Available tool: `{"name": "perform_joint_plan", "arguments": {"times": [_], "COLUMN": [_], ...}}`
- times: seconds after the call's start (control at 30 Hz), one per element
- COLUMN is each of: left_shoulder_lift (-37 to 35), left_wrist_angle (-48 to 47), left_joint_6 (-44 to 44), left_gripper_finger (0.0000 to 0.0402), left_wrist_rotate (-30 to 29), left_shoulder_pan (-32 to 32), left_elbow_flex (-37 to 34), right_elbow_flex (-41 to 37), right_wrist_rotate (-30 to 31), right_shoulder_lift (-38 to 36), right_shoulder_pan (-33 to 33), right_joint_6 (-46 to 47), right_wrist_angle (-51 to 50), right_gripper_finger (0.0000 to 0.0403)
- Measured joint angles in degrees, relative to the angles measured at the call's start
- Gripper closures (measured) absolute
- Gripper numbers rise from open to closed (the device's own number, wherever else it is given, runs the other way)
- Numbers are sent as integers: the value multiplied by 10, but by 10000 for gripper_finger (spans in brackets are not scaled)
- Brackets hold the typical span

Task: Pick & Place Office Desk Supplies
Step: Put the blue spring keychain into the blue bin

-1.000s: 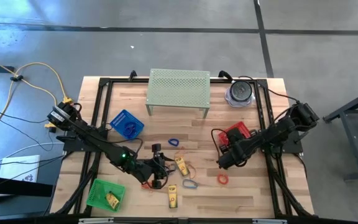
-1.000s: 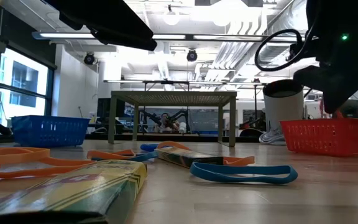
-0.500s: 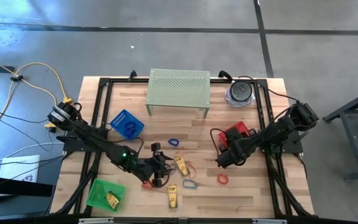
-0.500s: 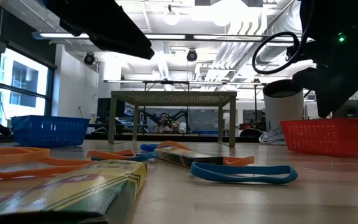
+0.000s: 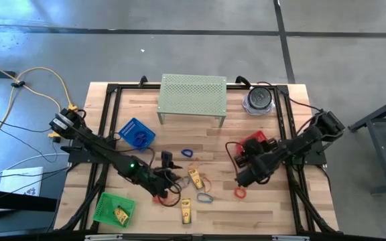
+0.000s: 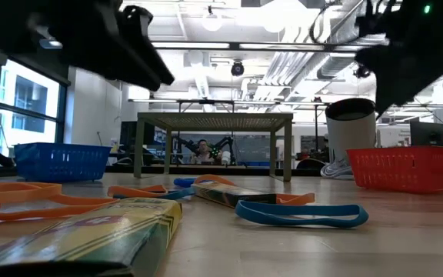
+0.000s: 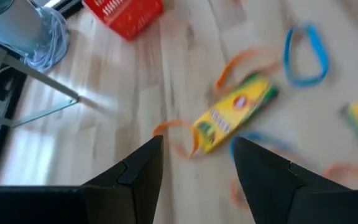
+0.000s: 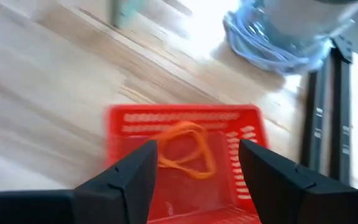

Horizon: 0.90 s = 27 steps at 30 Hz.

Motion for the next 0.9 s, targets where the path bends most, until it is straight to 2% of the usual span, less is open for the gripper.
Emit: {"name": "perform_joint_plan", "arguments": {"times": [0.13, 0.3, 0.37, 0.57, 0.8, 0.9], "left_shoulder_lift": [4, 17, 20, 36, 77, 98], "left_wrist_angle": [-33, -43, -49, -39, 9, 33], "left_joint_6": [57, 48, 48, 63, 70, 82], "left_gripper_finger": [216, 216, 216, 216, 216, 216], "left_wrist_rotate": [0, 25, 66, 251, 351, 367], "left_shoulder_pan": [21, 77, 104, 193, 261, 268], "left_elbow_flex": [0, -1, -1, 0, 0, -1], "right_elbow_flex": [20, 22, 22, 22, 22, 22], "right_wrist_rotate": [32, 77, 97, 156, 170, 170], "right_shoulder_lift": [0, 0, 0, 0, 0, 0], "right_shoulder_pan": [42, 93, 109, 137, 141, 140], "right_joint_6": [25, 36, 36, 30, 0, -17], "right_wrist_angle": [24, 89, 115, 143, 168, 184], "right_gripper_finger": [188, 188, 188, 188, 188, 188]}}
